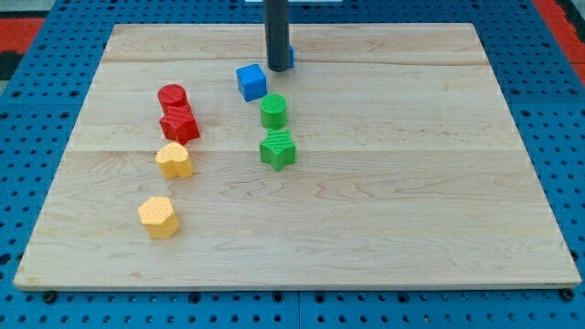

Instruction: Move the blue cube below the blue triangle

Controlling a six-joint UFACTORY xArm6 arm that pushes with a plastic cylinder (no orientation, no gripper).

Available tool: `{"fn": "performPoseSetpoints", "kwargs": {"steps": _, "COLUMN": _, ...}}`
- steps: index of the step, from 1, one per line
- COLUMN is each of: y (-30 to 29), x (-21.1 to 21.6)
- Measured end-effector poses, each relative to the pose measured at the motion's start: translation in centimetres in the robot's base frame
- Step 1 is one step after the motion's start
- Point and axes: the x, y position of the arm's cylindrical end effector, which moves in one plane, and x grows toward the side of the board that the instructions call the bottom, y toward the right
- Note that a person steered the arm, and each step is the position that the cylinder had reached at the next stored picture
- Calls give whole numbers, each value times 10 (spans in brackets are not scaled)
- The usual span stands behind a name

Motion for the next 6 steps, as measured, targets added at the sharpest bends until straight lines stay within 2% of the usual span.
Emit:
{"fn": "performPoseSetpoints", "kwargs": {"steps": 1, "y": -55, "x": 0}}
{"fn": "performPoseSetpoints", "kwargs": {"steps": 2, "y": -103, "x": 24}}
{"fn": "performPoseSetpoints", "kwargs": {"steps": 3, "y": -95, "x": 50}}
{"fn": "performPoseSetpoints", "kwargs": {"steps": 6, "y": -43, "x": 41}}
